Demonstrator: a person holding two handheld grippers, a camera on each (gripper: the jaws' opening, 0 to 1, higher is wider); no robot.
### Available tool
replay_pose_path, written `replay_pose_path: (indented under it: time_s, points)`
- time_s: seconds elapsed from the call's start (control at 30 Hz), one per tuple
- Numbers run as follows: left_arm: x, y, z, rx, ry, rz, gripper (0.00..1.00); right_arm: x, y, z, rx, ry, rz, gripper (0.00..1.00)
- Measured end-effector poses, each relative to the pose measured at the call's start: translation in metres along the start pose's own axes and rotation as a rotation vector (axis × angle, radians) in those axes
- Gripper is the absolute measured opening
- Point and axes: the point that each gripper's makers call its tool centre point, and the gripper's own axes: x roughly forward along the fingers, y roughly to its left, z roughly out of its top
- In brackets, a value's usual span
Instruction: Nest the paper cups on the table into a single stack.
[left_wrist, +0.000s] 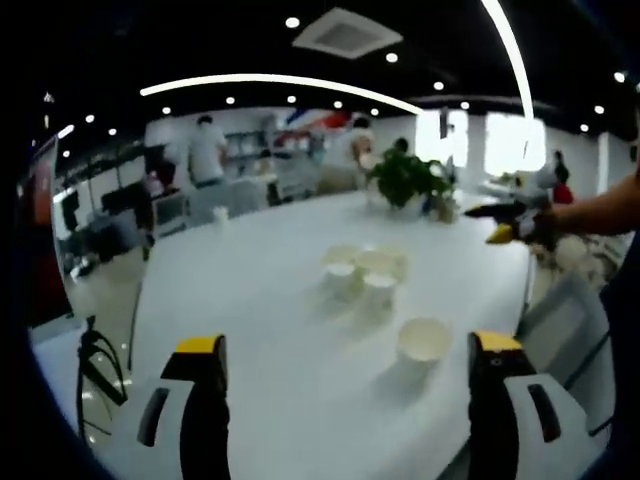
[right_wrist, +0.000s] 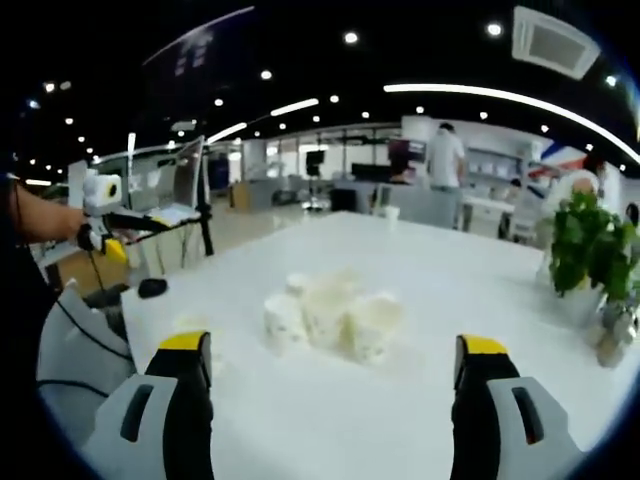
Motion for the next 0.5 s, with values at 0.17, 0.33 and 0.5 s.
replay_pose_path:
  time_s: [0.17, 0.33, 0.5]
  points:
    - [-0.003, 0.002, -0.005, -0.002, -0.010, 0.020, 1.00, 0.008, -0.004, -0.005, -0.004, 0.009, -0.007, 1.00]
    - [-0.008, 0.004, -0.004, -0.001, -0.029, 0.047, 1.00, 0.016, -0.011, -0.009, -0.009, 0.010, -0.016, 0.96]
    - [-0.010, 0.007, -0.002, -0.019, -0.047, 0.059, 1.00, 0.027, -0.016, -0.016, -0.008, 0.005, -0.009, 1.00]
